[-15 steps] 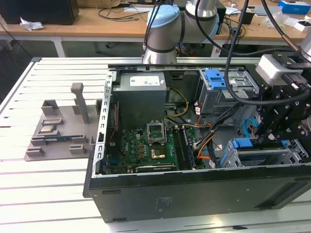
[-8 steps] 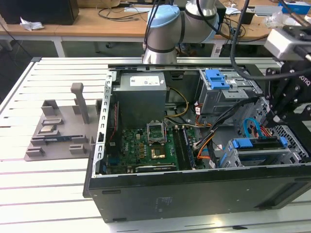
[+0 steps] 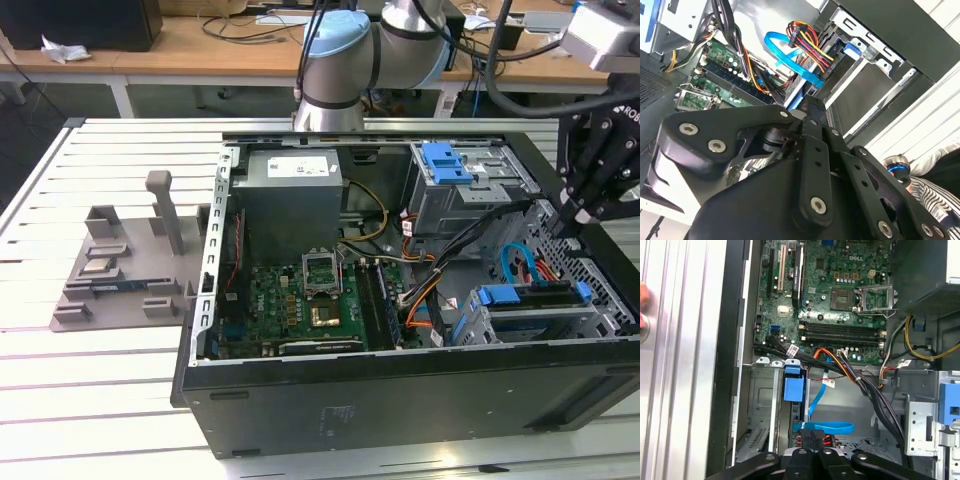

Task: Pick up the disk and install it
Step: 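Insert the second disk wire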

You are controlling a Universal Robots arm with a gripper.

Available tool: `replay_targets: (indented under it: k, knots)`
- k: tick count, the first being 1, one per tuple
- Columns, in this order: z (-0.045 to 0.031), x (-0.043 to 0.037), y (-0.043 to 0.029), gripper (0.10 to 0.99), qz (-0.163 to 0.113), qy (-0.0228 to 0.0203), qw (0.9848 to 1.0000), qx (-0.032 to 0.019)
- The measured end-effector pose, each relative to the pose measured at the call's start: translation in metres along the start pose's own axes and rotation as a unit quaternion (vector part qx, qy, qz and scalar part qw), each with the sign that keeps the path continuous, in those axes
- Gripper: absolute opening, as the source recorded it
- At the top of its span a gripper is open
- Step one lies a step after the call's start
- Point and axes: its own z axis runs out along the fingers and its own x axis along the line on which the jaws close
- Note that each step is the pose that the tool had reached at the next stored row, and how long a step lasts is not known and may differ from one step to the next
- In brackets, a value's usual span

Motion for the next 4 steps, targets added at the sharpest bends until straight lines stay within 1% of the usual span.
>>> replay_targets:
  k: [4]
  knots:
    - [-0.0003, 0.0, 0.0, 0.106, 0.0, 0.0001, 1.0, 0.0]
